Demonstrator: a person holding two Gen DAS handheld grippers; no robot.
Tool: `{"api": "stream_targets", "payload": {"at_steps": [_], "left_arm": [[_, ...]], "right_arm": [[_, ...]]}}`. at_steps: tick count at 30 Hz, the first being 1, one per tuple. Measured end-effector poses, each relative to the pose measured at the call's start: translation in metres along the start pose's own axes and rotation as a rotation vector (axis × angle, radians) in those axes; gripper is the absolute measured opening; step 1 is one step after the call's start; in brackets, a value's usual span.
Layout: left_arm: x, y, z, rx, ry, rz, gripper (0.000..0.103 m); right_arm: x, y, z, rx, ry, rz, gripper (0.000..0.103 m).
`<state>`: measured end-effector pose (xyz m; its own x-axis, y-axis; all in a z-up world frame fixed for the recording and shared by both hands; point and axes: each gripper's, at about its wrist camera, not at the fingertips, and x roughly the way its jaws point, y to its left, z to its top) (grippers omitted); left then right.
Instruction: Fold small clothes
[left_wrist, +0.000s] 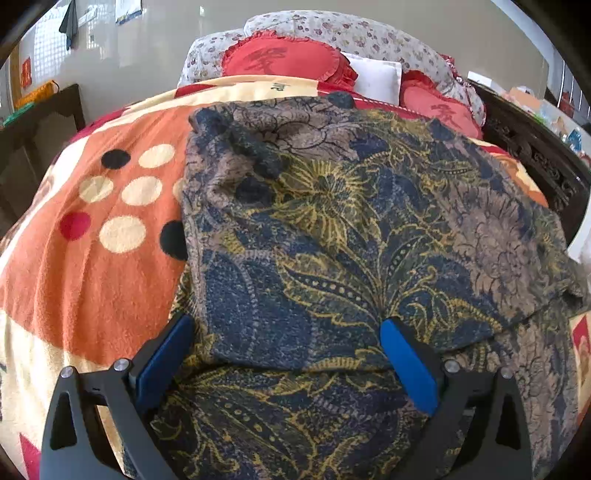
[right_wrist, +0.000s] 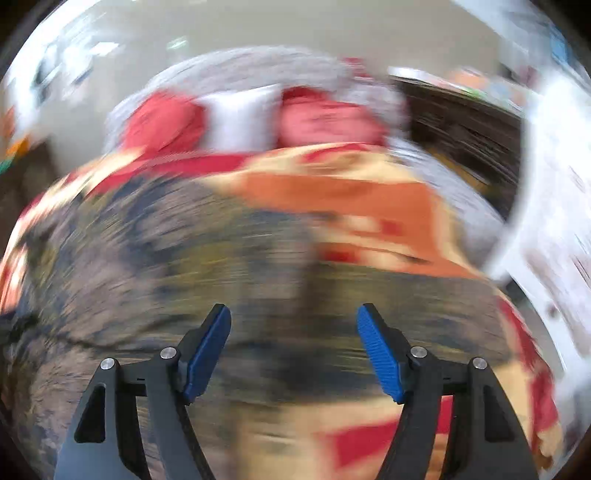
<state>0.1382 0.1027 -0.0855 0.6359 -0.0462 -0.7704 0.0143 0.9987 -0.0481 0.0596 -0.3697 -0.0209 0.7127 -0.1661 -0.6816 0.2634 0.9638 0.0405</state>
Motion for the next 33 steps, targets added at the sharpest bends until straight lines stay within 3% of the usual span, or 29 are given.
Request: {"api": "stream_targets", "payload": {"at_steps": [2, 3, 5, 8, 11, 14, 16, 17, 19, 21, 27, 30, 33], "left_arm": [[-0.001, 0.000, -0.001, -0.007, -0.003, -0.002, 0.103], [-0.002, 0.001, -0.002, -0.011, -0.003, -0.008, 0.103], [-0.002, 0.002, -0.002, -0.017, -0.004, -0.015, 0.103], [0.000, 0.002, -0.001, -0.018, -0.004, -0.017, 0.103], [-0.001, 0.003, -0.001, -0.018, -0.005, -0.016, 0.103], [-0.001, 0.003, -0.001, -0.018, -0.005, -0.017, 0.103], [-0.001, 0.003, -0.001, -0.017, -0.005, -0.016, 0.103], [-0.001, 0.003, -0.001, -0.017, -0.005, -0.016, 0.103], [-0.001, 0.003, -0.001, -0.018, -0.005, -0.017, 0.103], [-0.001, 0.003, -0.001, -0.018, -0.006, -0.017, 0.103], [-0.001, 0.005, -0.001, -0.023, -0.011, -0.027, 0.103], [-0.002, 0.008, -0.001, -0.033, -0.015, -0.041, 0.103], [-0.003, 0.010, -0.001, -0.042, -0.019, -0.053, 0.103]], "right_arm": [[0.002, -0.071, -0.007, 0.188, 0.037, -0.025, 0.048], [0.004, -0.104, -0.013, 0.282, 0.063, -0.038, 0.040], [0.013, -0.155, -0.030, 0.427, 0.107, -0.007, 0.034], [0.028, -0.182, -0.041, 0.532, 0.109, 0.100, 0.026], [0.038, -0.190, -0.040, 0.596, 0.066, 0.160, 0.026], [0.052, -0.185, -0.035, 0.604, 0.053, 0.158, 0.023], [0.058, -0.181, -0.030, 0.583, 0.063, 0.115, 0.014], [0.058, -0.181, -0.030, 0.579, 0.070, 0.092, 0.000], [0.054, -0.183, -0.020, 0.587, 0.071, 0.088, 0.000], [0.035, -0.176, 0.011, 0.526, 0.027, 0.074, 0.000], [-0.062, -0.124, 0.135, 0.275, -0.226, 0.126, 0.000], [-0.094, -0.085, 0.175, 0.185, -0.281, 0.193, 0.000], [-0.106, -0.034, 0.192, 0.118, -0.292, 0.291, 0.000]]}}
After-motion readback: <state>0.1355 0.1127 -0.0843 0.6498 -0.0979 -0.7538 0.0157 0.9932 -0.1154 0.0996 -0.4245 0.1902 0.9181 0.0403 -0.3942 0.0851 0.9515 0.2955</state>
